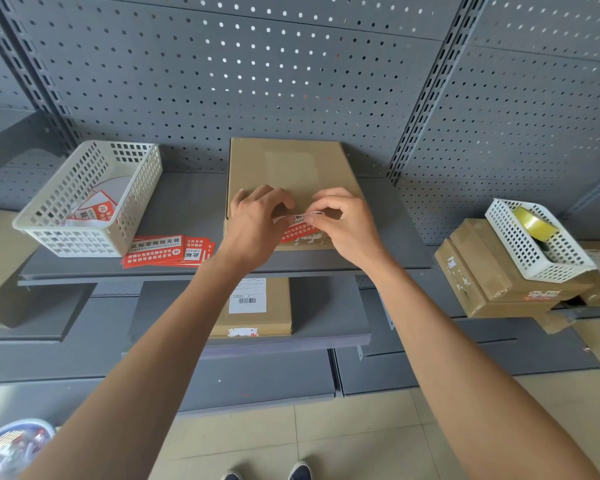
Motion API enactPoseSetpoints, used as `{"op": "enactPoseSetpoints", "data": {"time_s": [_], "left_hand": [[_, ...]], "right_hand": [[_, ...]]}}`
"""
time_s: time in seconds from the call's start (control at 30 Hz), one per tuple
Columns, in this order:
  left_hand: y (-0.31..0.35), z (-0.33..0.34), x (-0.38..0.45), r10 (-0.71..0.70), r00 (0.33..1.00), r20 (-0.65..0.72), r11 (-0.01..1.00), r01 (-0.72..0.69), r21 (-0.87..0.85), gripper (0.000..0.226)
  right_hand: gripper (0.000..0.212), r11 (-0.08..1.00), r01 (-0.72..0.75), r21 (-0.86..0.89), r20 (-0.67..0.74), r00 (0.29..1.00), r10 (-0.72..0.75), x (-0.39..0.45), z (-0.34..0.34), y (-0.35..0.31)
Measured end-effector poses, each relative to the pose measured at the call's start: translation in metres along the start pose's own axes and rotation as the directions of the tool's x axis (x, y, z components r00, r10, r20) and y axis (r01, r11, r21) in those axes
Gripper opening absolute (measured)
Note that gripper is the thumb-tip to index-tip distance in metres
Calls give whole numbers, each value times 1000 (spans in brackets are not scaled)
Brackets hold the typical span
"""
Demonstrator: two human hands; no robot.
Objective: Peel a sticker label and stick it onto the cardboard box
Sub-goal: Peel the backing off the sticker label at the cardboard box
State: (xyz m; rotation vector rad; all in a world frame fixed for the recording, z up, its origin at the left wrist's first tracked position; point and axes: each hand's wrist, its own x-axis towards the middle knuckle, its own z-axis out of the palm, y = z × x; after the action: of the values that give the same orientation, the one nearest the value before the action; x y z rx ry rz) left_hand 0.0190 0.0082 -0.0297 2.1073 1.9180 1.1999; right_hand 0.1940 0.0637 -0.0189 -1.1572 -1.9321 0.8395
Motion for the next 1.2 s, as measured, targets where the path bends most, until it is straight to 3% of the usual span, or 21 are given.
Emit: {"op": "enactPoseSetpoints", "data": {"time_s": [0.1, 0.5, 0.93, 1.03, 1.13, 1.2], "left_hand": [[-3, -6, -4, -18, 1000, 6, 999, 18, -38, 23], [-5, -10, -6, 40, 999, 21, 999, -41, 34, 7], [-6, -12, -7, 49, 998, 46, 999, -50, 15, 6], [-5, -12, -7, 36, 998, 49, 999, -36, 4, 5], [-5, -12, -7, 38, 998, 43, 999, -38, 5, 6], [-6, -11, -7, 41, 998, 43, 999, -41, 10, 7]], "right_hand": [[6, 1000, 4, 17, -12, 1000, -4, -1, 1, 0], [4, 999, 17, 39, -28, 999, -16, -1, 2, 2], [7, 999, 35, 32, -5, 999, -35, -1, 0, 3], [15, 999, 27, 21, -6, 1000, -27, -2, 1, 3], [40, 999, 13, 32, -9, 1000, -13, -3, 0, 0], [44, 1000, 14, 6, 19, 1000, -14, -3, 1, -3]]}}
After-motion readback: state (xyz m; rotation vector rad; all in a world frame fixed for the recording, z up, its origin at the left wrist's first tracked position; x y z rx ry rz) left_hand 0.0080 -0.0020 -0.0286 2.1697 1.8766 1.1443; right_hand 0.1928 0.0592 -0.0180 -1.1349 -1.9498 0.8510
